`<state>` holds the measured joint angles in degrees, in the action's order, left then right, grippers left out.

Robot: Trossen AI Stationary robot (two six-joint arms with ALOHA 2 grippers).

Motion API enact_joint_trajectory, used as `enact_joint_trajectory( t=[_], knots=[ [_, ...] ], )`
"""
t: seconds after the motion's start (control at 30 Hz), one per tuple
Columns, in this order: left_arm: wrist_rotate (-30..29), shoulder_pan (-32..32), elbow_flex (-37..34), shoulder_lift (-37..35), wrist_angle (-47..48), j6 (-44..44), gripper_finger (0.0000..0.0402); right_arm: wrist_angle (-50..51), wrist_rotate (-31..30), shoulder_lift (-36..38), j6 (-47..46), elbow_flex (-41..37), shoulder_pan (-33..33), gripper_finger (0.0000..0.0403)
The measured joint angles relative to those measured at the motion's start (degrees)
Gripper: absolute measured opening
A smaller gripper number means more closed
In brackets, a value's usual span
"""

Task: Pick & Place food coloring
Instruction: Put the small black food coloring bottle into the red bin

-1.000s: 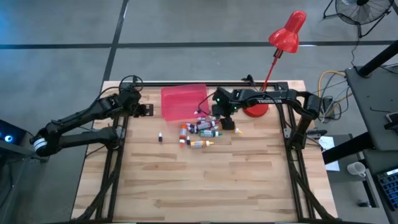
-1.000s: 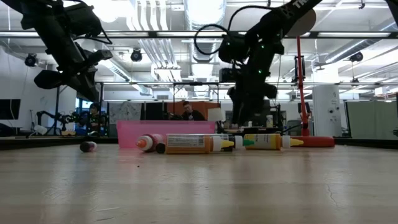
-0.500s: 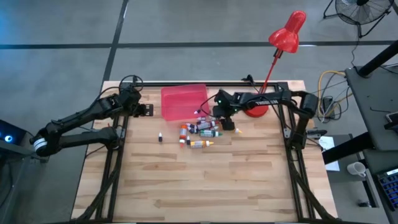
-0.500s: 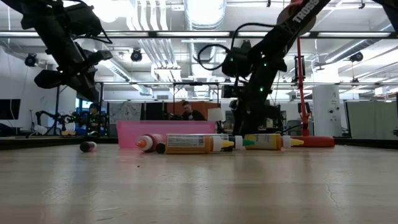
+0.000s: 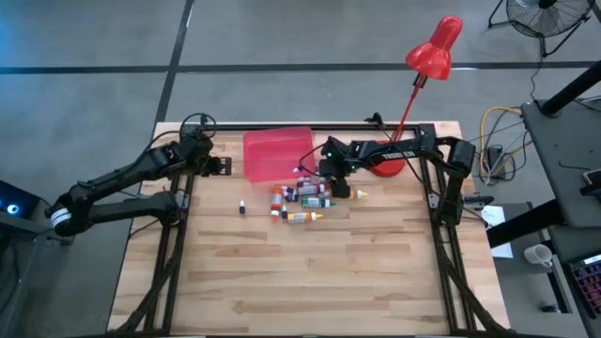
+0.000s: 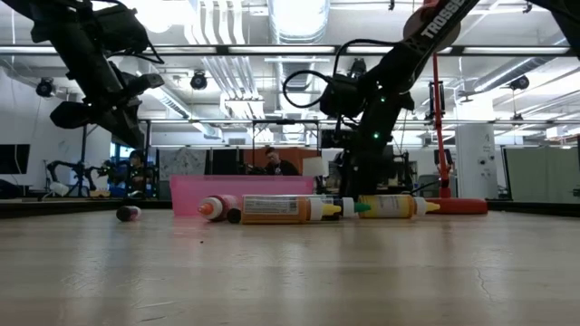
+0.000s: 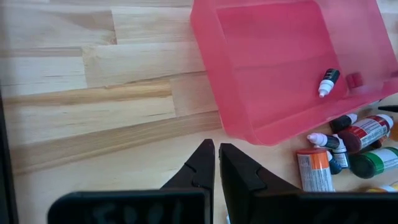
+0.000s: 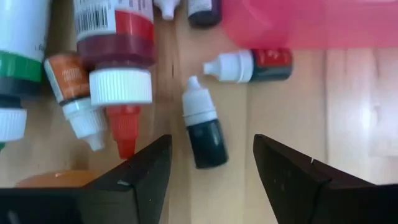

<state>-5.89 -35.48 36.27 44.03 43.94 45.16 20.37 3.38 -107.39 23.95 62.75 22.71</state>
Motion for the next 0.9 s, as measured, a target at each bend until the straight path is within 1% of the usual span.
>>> enact_joint_trajectory(
  t=[0.33, 0.6, 0.7, 0.77, 0.9],
  knots=[
    [-1.51, 0.01, 0.00, 0.00, -0.06, -0.10, 0.0000, -1.79, 0.85, -0.82, -0.24, -0.83, 0.01, 0.0163],
    [-1.51, 0.04, 0.00, 0.00, -0.02, -0.12, 0.0000, -2.45, 1.06, -1.36, -3.03, -0.73, 0.01, 0.0096],
    [-1.51, 0.04, 0.00, 0.00, -0.02, -0.16, 0.0000, -0.08, 1.15, -1.27, -4.91, 0.27, 0.01, 0.0070],
    [-1.55, 0.04, 0.00, 0.00, -0.03, -0.41, 0.0000, 4.05, 1.14, -1.20, -7.13, 1.80, 0.01, 0.0059],
    [-1.68, 0.04, 0.00, 0.00, -0.15, -0.47, 0.0000, 11.89, 1.63, -0.17, -9.41, 6.33, 0.05, 0.0053]
  ],
)
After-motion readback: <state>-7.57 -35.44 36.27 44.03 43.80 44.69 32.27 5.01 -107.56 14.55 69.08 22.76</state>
